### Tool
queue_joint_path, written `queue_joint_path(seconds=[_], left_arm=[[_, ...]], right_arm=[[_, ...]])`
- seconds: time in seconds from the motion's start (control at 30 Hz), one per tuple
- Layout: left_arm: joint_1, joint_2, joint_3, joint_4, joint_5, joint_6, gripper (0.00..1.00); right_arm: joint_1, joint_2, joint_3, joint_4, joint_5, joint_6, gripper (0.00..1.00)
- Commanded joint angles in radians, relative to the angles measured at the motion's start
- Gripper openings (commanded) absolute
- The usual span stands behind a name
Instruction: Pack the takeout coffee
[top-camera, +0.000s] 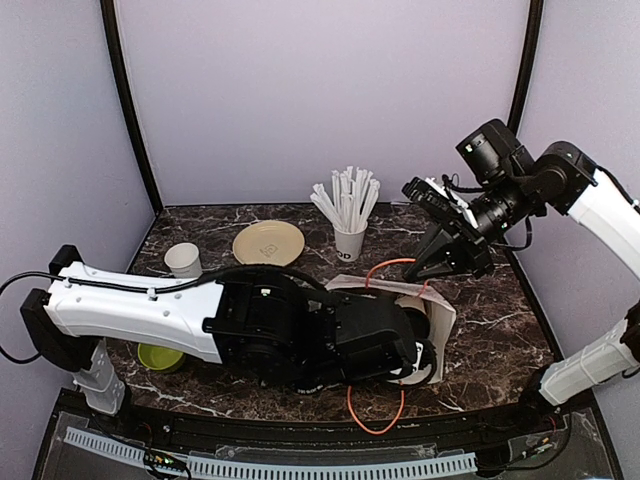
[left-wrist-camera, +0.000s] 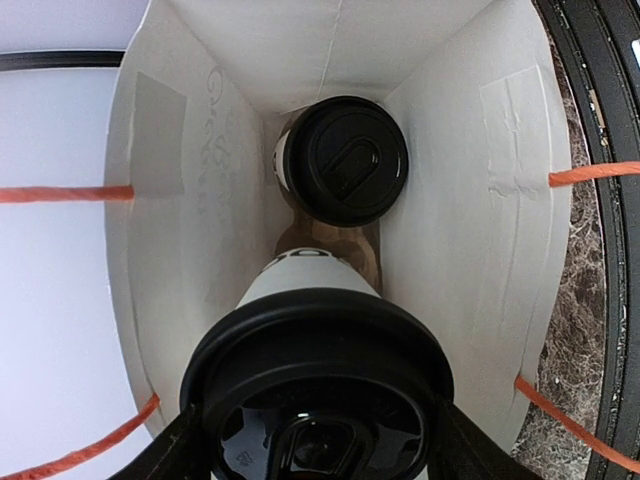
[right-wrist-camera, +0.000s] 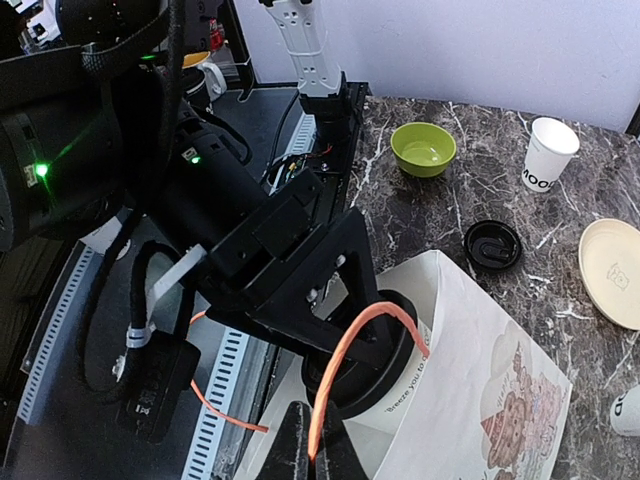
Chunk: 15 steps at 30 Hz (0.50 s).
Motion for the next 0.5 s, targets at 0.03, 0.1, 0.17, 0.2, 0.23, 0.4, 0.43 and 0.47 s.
queue_joint_path(seconds=[0.03,0.1,0.17,0.2,0.23,0.4,0.43,0.47], left_arm=[[0.005,0.028,-0.010,0.006,0.026,-0.020,0.15],[0.014,0.050,-0.005,-0.009,0.029,-0.044,0.15],[0.025,0.057,-0.003,-0.016,0.030,-0.064,0.15],[0.028,0.060,-0.002,-0.021,0.035,-0.077,0.15],[0.035,0.065,-0.001,-0.022,0.038,-0.083,0.15],[0.067,0.093,0.006,-0.027,0.044,-0.103,0.14],[0.072,0.100,0.008,-0.026,0.042,-0.104,0.13],[0.081,0.102,0.009,-0.024,0.037,-0.104,0.13]], right_arm=[[0.025,0.013,0.030,0.025,-0.039,0.024,0.00],[0.034,0.018,0.024,0.028,-0.038,0.027,0.00],[0.044,0.022,0.018,0.030,-0.036,0.031,0.00],[0.048,0.022,0.017,0.031,-0.036,0.032,0.00],[0.052,0.024,0.017,0.033,-0.035,0.031,0.00],[0.066,0.040,0.043,0.030,-0.034,0.033,0.00],[0.068,0.043,0.047,0.030,-0.033,0.033,0.00],[0.072,0.046,0.049,0.030,-0.034,0.033,0.00]])
